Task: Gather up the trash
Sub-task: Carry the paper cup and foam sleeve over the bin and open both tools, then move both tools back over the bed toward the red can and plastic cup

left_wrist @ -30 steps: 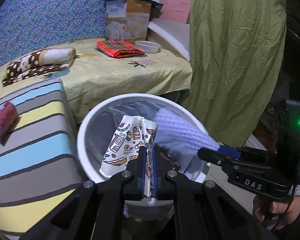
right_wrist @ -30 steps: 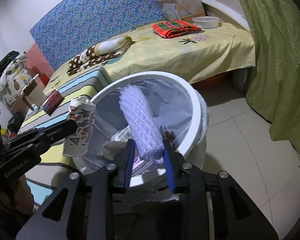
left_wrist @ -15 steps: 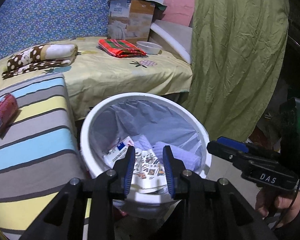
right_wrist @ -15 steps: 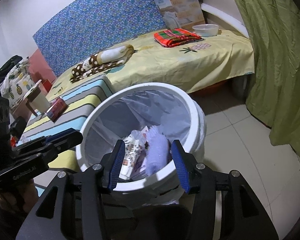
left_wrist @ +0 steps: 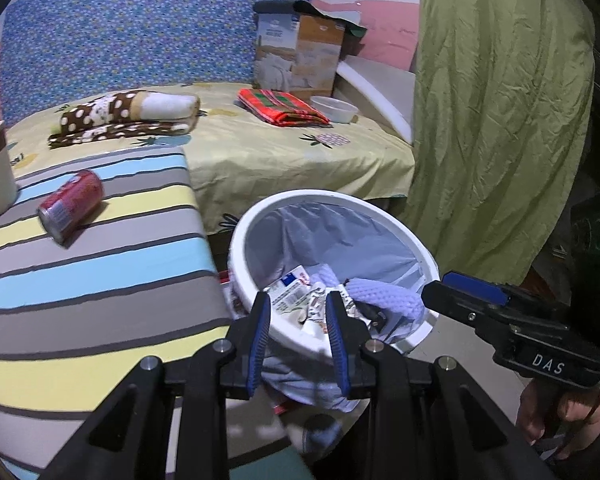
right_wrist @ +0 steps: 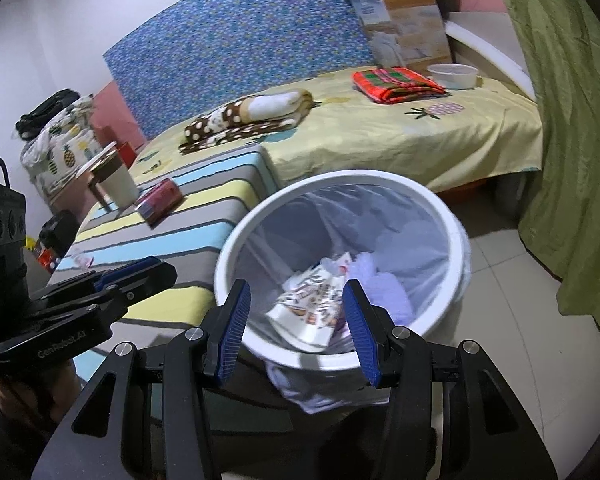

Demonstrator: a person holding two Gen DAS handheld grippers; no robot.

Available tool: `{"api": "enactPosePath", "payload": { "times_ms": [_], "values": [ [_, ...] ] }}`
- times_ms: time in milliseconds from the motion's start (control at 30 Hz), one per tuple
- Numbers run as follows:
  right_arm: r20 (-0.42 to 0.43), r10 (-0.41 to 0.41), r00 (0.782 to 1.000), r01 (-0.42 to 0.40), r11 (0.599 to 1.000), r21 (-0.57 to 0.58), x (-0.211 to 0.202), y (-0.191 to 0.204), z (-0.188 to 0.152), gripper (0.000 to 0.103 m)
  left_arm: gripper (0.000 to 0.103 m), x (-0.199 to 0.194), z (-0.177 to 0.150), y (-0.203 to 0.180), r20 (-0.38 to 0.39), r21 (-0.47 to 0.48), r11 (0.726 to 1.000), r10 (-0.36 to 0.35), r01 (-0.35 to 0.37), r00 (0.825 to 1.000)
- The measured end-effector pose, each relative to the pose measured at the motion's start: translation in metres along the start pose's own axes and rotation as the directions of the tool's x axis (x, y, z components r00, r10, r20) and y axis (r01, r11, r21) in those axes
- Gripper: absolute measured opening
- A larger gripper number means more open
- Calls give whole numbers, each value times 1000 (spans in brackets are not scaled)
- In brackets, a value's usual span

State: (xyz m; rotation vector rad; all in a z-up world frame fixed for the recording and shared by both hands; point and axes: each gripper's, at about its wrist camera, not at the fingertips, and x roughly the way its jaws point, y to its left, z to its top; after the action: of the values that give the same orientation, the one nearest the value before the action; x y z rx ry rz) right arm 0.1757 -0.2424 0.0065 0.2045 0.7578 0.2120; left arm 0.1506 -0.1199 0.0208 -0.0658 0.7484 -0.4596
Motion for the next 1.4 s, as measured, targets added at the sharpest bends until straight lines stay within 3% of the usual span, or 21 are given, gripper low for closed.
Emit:
{"api": "enactPosePath", "payload": {
  "times_ms": [967,1200,1400],
  "values": [
    [-45,114,992,-119,985,-124,7,72,-13,50,30,-63,-45,60,29,-131,978,167,-161,986],
    [-55,152,987,-159,978,-133,10,91,-13,59,34,-78,-55,77,35,-172,965,208,-199,978],
    [-70,178,982,-187,968,-166,15,111,-11,59,35,-91,-64,97,36,-215,947,250,-237,968]
  ]
}}
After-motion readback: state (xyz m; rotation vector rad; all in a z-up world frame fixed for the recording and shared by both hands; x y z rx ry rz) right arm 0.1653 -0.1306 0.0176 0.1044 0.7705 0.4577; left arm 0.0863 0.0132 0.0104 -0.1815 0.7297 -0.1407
